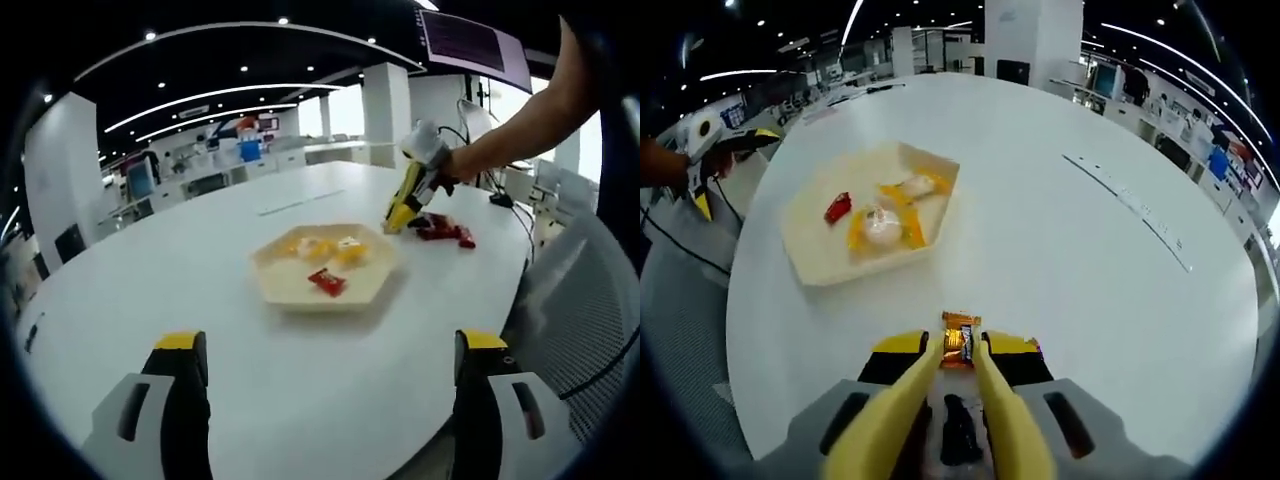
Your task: Place the target food into the container with the food tongs after gripping and lifting it, then release it inside without dropping or visibly crushing the food.
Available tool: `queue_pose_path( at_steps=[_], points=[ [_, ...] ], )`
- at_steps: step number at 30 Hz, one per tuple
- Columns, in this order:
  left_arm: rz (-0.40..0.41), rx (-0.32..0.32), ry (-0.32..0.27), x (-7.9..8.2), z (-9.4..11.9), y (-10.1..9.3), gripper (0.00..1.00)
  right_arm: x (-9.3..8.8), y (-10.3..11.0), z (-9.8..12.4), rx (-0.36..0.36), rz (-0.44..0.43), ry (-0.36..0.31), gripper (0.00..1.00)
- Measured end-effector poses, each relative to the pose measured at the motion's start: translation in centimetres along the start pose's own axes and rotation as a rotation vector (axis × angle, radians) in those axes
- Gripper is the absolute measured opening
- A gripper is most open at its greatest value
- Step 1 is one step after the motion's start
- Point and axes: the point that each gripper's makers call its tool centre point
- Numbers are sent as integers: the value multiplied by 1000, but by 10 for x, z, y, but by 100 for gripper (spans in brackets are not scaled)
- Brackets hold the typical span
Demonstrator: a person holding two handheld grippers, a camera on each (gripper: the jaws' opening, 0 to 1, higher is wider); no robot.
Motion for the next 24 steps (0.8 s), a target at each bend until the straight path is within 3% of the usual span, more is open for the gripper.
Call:
queue_pose_path(
  at_steps=[3, 4, 5, 9, 12, 24],
  points=[
    [0, -3, -6, 1, 1, -1, 100, 17, -2, 10, -8, 11, 1, 20],
    [0, -3, 11, -3, 0, -1, 100, 20, -1, 13, 2, -4, -2, 20],
    [-5, -22, 71, -14, 1, -4, 100, 25, -1, 17, 5, -13, -5, 20],
    [-48, -43, 16, -5, 3, -11, 100, 38, -1, 27, 5, 15, 18, 19],
    [-31, -19, 8, -2, 3, -5, 100, 47, -2, 39, -6, -5, 0, 19],
    [-40, -44, 3, 0, 3, -11, 100, 78, -8, 81, -42, 29, -8, 19]
  ],
)
Point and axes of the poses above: the point that each gripper's makers call its tool centre point, and the gripper's own axes: z roughly backward along the fingers, y roughly to its left, x roughly out of its top, and after that the axes turned 15 degrees about x, right-handed
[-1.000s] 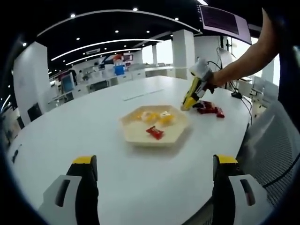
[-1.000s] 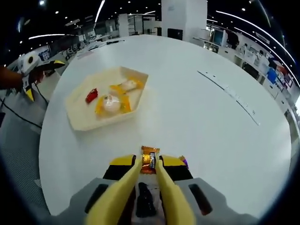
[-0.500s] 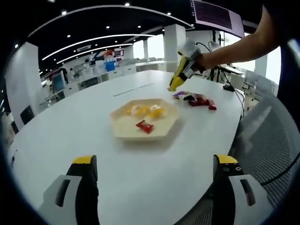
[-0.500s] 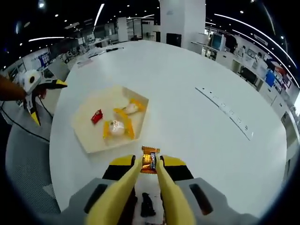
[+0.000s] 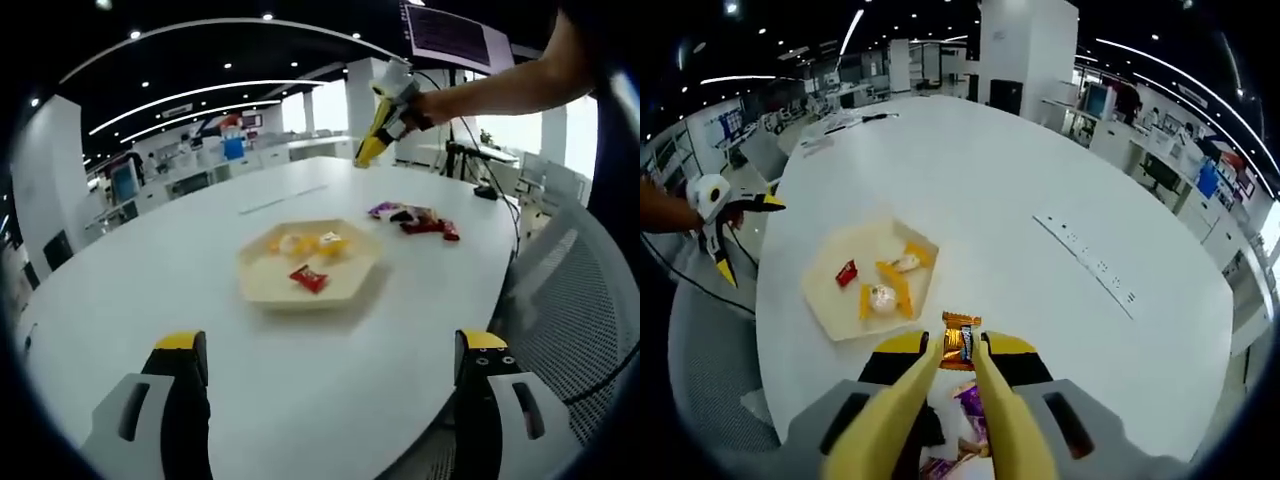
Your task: Place the target food into the container with the food tongs after gripping and lifting it, then release it inside without dropping or visibly crushing the food.
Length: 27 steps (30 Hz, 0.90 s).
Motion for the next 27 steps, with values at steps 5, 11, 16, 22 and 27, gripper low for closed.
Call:
queue_pose_path(
  at_steps=[5, 11, 16, 22, 27],
  points=[
    [-6, -7, 11, -2, -1, -1, 100, 7, 3, 8, -13, 5, -12, 20],
    [-8, -1, 5, -1, 0, 0, 99, 12, 4, 8, -25, 8, -23, 20],
    [9, 2, 8, -1, 0, 2, 99, 20, 12, 6, -16, 4, -36, 20],
    [-36, -32, -18, 8, 4, -5, 99, 36, 24, -3, -4, 26, -44, 20],
    [-35, -60, -2, 3, 6, -7, 100, 47, 34, -13, 6, 23, -51, 20]
  ],
)
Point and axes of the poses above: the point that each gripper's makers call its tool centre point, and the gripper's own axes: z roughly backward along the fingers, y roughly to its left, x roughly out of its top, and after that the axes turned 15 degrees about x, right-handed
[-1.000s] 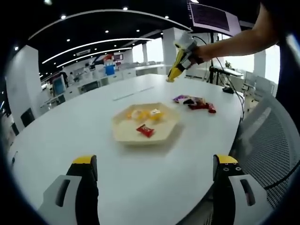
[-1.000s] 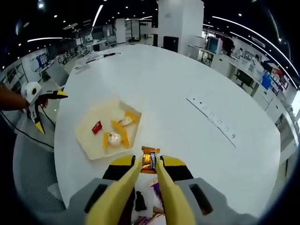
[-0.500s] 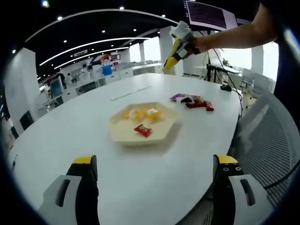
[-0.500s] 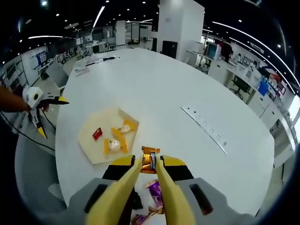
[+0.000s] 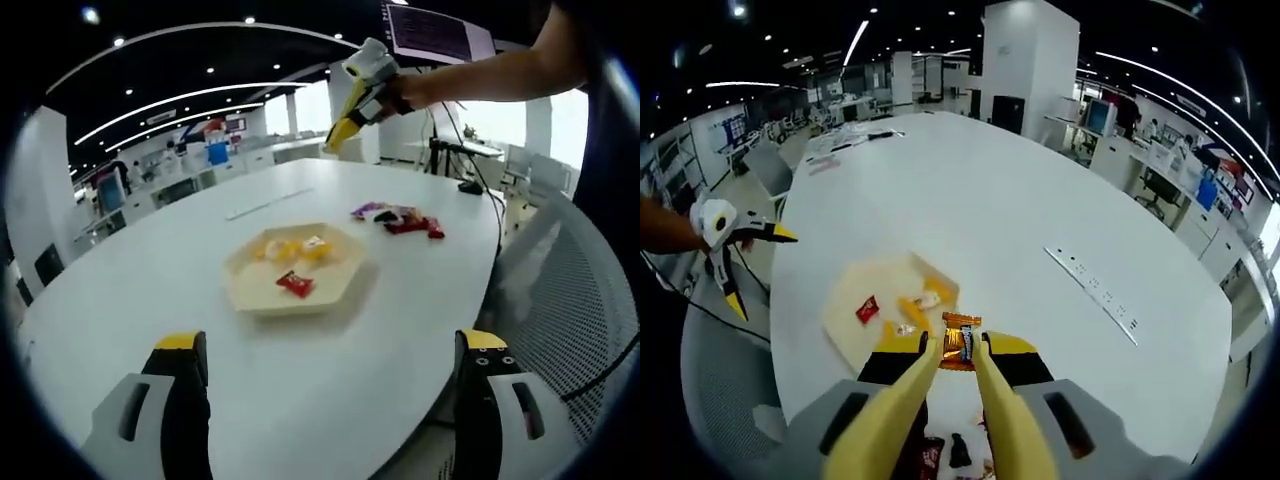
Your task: Place the target food into the container with the food tongs after gripping and lifting it, then release it inside without dropping or visibly crushing the food.
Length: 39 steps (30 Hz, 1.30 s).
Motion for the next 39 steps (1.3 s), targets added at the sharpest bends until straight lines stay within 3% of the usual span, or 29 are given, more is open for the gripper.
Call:
queue_pose_path(
  at_steps=[3, 7, 11, 21, 32, 39],
  points=[
    [14, -14, -2, -4, -1, -3, 99, 6, 6, -9, 7, 22, 10, 20],
    [-48, -31, -7, -7, -1, -5, 99, 15, 11, -17, 10, 17, -3, 20],
    [14, -22, -6, -6, -3, -2, 99, 22, 22, -32, 27, 27, 2, 20],
    [41, -21, -19, 0, -1, -3, 99, 38, 38, -53, 63, 48, 8, 20],
    [55, 5, -23, -4, -3, 5, 97, 51, 53, -69, 84, 75, 19, 21],
    [-22, 72, -38, 6, 1, 13, 99, 49, 64, -78, 102, 97, 42, 23]
  ],
)
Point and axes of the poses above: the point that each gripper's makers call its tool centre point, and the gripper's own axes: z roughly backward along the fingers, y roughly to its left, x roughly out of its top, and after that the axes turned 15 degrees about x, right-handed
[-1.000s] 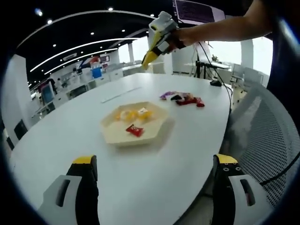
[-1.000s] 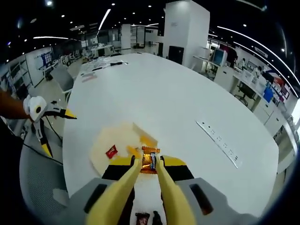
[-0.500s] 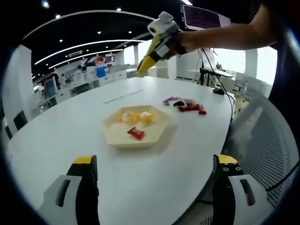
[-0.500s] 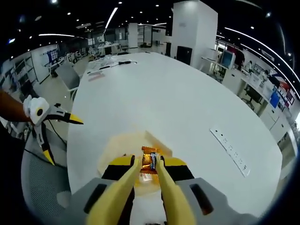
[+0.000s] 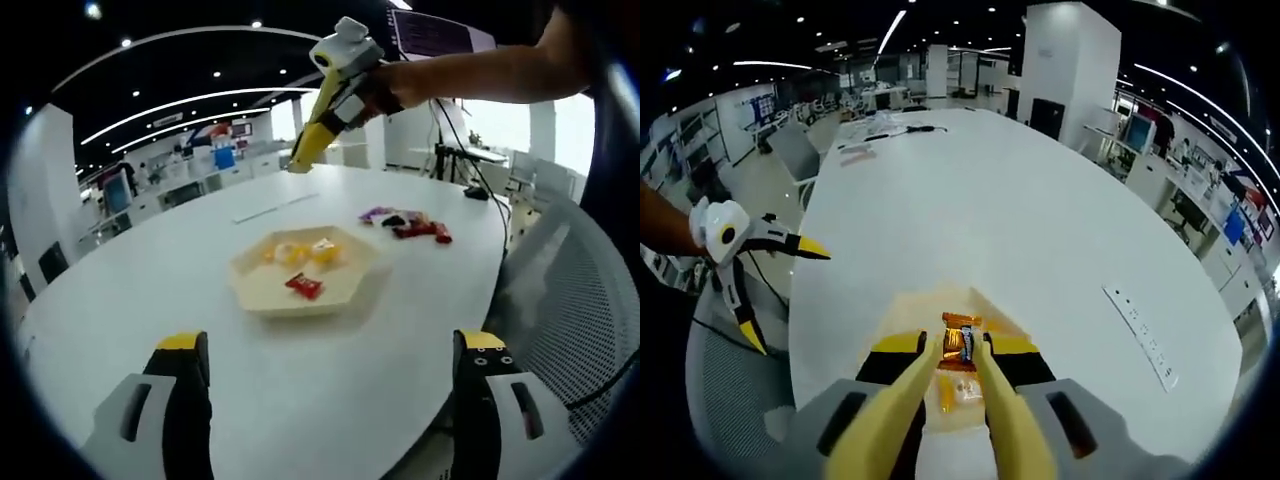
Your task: Place the target food into the container with the food tongs after gripping and lifting it, then release it inside without dropping or visibly crushing the food.
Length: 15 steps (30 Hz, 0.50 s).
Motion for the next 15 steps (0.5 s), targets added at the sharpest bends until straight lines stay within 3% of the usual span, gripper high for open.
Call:
queue_pose_path(
  at_steps=[1, 5, 10, 15],
  points=[
    [-31, 15, -1, 2, 1, 1, 99, 0, 0, 0, -1, 2, -1, 23],
    [22, -12, -35, 25, 13, -15, 99, 0, 4, -1, 7, 11, 6, 22],
    [63, -30, -34, 32, 17, -21, 99, 1, 8, 0, 4, 24, 2, 22],
    [105, -36, -70, 44, 14, -28, 99, 1, 9, 3, 3, 32, -3, 22]
  ],
)
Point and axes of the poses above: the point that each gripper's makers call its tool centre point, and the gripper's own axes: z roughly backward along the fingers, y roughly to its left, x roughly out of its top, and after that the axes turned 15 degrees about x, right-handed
